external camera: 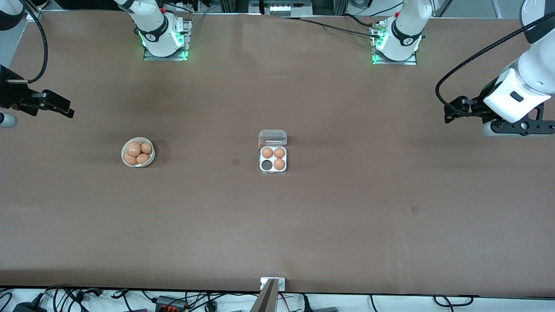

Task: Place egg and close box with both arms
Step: 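Move the right gripper down over the white bowl of eggs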

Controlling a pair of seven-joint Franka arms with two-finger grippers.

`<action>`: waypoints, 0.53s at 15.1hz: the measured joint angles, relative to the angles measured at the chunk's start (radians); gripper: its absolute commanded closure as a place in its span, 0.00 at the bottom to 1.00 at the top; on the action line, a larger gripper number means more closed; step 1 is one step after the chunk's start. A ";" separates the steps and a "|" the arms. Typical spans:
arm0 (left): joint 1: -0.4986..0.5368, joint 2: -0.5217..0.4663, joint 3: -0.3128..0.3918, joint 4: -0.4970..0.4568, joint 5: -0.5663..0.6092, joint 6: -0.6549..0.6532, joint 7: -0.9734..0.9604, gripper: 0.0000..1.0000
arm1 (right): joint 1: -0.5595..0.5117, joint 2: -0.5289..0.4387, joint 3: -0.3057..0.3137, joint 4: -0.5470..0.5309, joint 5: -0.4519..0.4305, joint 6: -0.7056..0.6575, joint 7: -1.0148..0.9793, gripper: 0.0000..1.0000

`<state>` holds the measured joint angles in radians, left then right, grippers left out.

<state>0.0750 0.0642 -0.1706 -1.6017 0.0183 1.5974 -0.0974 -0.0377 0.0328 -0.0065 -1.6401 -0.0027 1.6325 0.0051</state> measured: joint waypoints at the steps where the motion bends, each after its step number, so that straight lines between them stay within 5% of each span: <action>1: 0.000 0.000 0.000 0.000 0.000 0.000 0.000 0.00 | 0.000 0.006 0.001 -0.008 -0.004 0.012 0.000 0.00; 8: 0.000 0.000 0.000 0.000 0.000 -0.001 0.000 0.00 | 0.020 0.197 0.006 -0.064 -0.045 0.124 0.001 0.00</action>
<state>0.0754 0.0643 -0.1706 -1.6017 0.0183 1.5964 -0.0975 -0.0177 0.2295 -0.0004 -1.7040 -0.0474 1.7561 0.0066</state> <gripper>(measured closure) 0.000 0.000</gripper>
